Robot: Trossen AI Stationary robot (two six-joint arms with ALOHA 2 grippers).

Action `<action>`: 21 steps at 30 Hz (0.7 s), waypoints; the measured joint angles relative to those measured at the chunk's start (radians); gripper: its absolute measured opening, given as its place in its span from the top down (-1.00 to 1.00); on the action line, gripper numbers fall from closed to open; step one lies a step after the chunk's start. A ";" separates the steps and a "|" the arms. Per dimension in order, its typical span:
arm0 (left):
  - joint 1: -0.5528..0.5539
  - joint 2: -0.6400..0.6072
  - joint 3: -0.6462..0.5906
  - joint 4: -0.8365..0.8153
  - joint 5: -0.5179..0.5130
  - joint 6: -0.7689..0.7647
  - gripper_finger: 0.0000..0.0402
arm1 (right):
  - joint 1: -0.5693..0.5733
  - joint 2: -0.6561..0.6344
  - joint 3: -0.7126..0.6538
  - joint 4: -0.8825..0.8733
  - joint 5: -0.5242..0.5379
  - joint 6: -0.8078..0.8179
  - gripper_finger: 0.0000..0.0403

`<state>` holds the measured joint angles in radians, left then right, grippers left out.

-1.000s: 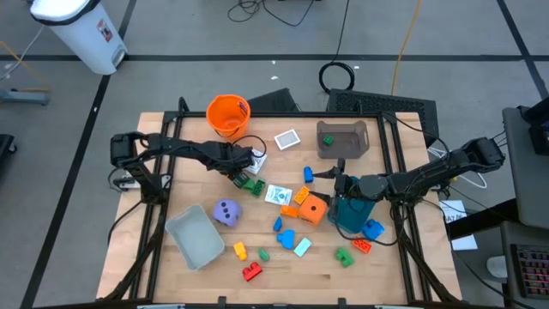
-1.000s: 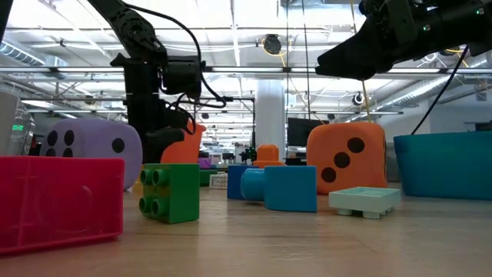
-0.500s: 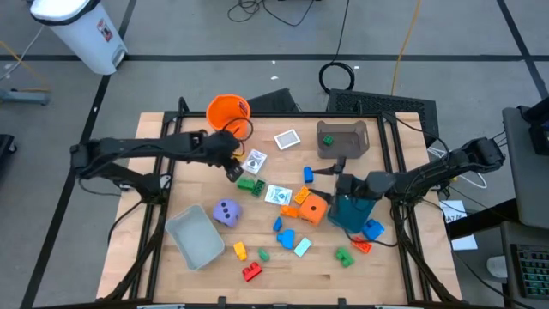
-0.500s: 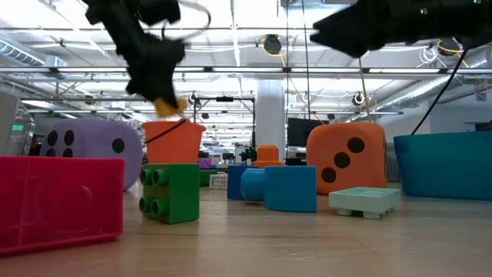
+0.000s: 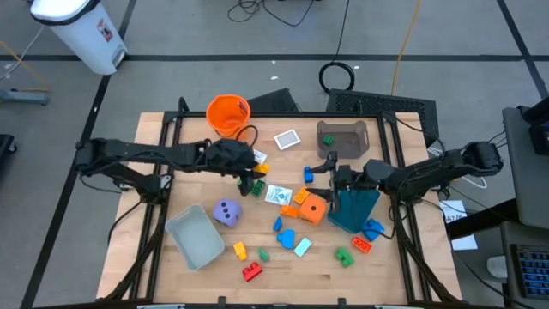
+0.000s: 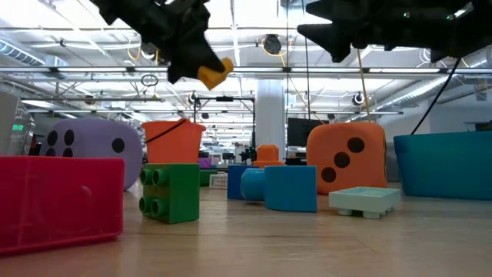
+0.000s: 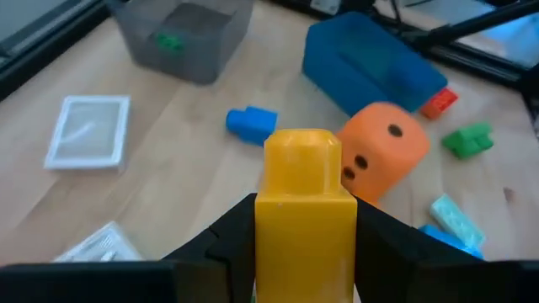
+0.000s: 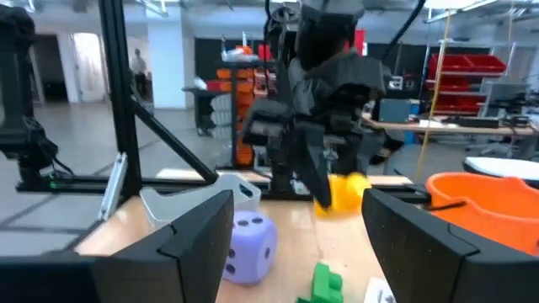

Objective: Pick & Place Toys
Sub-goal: Put the yellow game piece into the black bin

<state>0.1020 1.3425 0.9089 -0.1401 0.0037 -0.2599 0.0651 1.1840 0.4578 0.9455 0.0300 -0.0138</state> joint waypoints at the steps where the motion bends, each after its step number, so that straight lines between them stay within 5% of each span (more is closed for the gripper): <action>1: -0.002 0.018 0.000 0.026 0.005 0.005 0.22 | -0.007 0.018 0.000 0.022 -0.009 0.011 -0.26; 10: -0.015 0.159 0.082 0.135 0.077 0.046 0.28 | -0.038 0.200 0.021 0.208 -0.035 0.082 -0.26; 21: -0.079 0.334 0.345 -0.019 0.074 0.185 0.23 | -0.039 0.320 0.070 0.294 -0.035 0.095 -0.26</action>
<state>0.0232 1.6763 1.2534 -0.1590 0.0777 -0.0745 0.0257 1.5036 0.5274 1.2394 -0.0054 0.0814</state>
